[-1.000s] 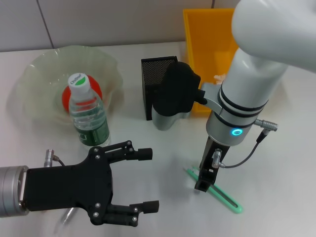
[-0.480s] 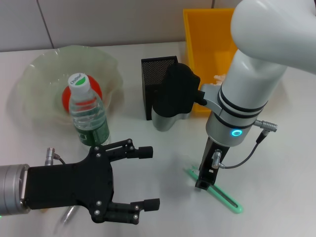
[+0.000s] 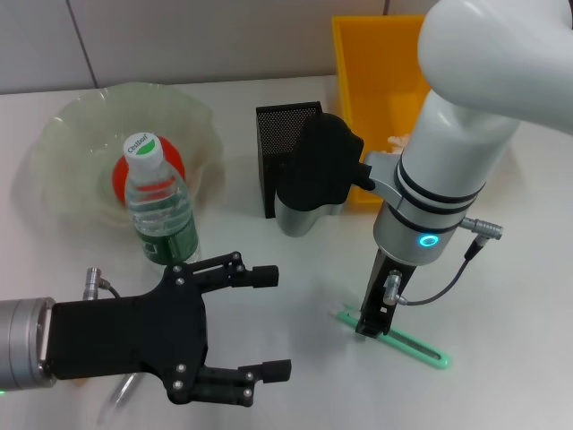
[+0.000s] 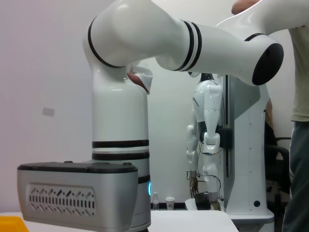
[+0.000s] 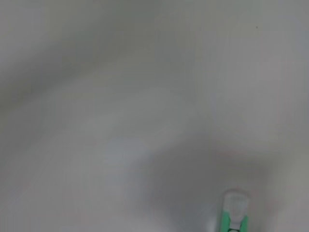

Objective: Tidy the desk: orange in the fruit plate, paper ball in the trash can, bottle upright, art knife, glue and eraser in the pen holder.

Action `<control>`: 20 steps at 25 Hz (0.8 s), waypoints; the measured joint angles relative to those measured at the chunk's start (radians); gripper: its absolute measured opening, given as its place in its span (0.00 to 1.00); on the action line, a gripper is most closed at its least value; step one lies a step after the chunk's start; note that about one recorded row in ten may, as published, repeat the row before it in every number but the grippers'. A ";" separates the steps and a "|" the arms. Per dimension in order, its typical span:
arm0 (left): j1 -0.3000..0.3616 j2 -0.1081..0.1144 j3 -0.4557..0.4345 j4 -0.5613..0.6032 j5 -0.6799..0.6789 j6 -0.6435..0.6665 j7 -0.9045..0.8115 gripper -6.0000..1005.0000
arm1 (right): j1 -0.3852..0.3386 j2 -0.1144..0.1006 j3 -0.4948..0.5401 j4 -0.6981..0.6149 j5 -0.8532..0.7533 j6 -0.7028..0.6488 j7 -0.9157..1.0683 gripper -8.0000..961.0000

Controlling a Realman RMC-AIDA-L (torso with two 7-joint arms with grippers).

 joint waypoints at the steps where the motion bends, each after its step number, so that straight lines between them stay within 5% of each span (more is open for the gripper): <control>1: 0.000 0.000 0.000 0.000 0.000 0.000 0.000 0.86 | 0.000 0.000 -0.001 0.000 -0.001 0.000 0.002 0.33; 12: 0.000 0.000 -0.001 -0.002 0.000 0.000 0.000 0.86 | 0.000 0.000 -0.031 0.001 -0.006 0.012 0.029 0.20; 20: 0.000 0.000 -0.003 -0.001 0.000 0.000 0.000 0.86 | 0.000 0.000 -0.032 -0.004 -0.008 0.012 0.031 0.20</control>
